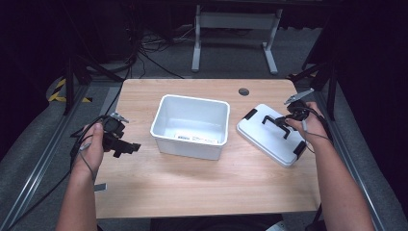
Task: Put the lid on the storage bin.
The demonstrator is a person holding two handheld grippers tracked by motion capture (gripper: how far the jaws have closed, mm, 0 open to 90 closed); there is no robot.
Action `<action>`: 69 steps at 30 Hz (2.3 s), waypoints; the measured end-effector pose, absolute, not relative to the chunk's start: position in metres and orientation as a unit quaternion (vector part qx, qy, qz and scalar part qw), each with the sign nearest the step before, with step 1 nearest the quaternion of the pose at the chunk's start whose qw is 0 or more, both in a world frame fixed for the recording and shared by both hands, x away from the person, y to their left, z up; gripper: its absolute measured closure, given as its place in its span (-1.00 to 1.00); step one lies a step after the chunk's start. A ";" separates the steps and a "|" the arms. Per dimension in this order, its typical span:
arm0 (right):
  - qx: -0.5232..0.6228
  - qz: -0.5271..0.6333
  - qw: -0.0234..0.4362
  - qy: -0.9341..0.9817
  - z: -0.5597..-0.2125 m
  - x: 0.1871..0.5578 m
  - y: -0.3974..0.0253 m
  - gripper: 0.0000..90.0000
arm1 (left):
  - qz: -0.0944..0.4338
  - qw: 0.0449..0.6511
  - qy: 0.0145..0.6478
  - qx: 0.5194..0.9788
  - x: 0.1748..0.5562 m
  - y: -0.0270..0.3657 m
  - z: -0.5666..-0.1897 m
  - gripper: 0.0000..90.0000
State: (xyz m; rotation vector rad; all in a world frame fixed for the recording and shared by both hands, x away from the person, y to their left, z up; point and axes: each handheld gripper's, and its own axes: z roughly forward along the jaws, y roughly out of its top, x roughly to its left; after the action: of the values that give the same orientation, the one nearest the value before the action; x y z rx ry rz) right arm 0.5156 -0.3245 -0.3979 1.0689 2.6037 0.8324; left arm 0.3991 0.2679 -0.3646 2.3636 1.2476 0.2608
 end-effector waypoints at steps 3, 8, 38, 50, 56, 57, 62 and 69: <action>0.362 0.280 0.104 0.883 -0.397 0.515 -0.324 0.90 | 0.092 0.226 0.452 0.858 0.399 0.267 -0.365 -0.59; 0.361 0.280 0.106 0.884 -0.397 0.514 -0.324 0.90 | 0.092 0.226 0.452 0.858 0.399 0.267 -0.364 -0.59; 0.317 0.345 0.110 0.876 -0.357 0.459 -0.296 0.18 | 0.098 0.224 0.457 0.855 0.383 0.273 -0.362 -0.59; 0.282 0.356 0.092 0.886 -0.352 0.430 -0.274 0.09 | 0.098 0.223 0.450 0.859 0.384 0.268 -0.360 -0.59; 0.286 0.344 0.086 0.890 -0.361 0.420 -0.269 0.05 | 0.099 0.223 0.446 0.861 0.387 0.265 -0.359 -0.59; 0.287 0.338 0.089 0.892 -0.363 0.419 -0.268 0.05 | 0.099 0.222 0.445 0.862 0.387 0.265 -0.359 -0.59; 0.291 0.321 0.084 0.898 -0.380 0.413 -0.262 0.04 | 0.095 0.219 0.440 0.866 0.390 0.261 -0.360 -0.59; 0.292 0.307 0.073 0.903 -0.398 0.413 -0.253 0.04 | 0.093 0.215 0.437 0.868 0.392 0.258 -0.362 -0.59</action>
State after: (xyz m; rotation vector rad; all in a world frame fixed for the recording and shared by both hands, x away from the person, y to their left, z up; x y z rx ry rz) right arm 0.4132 -0.2530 -0.3981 0.8779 2.7120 0.9230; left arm 0.3923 0.2580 -0.3615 2.4080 1.2123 0.2566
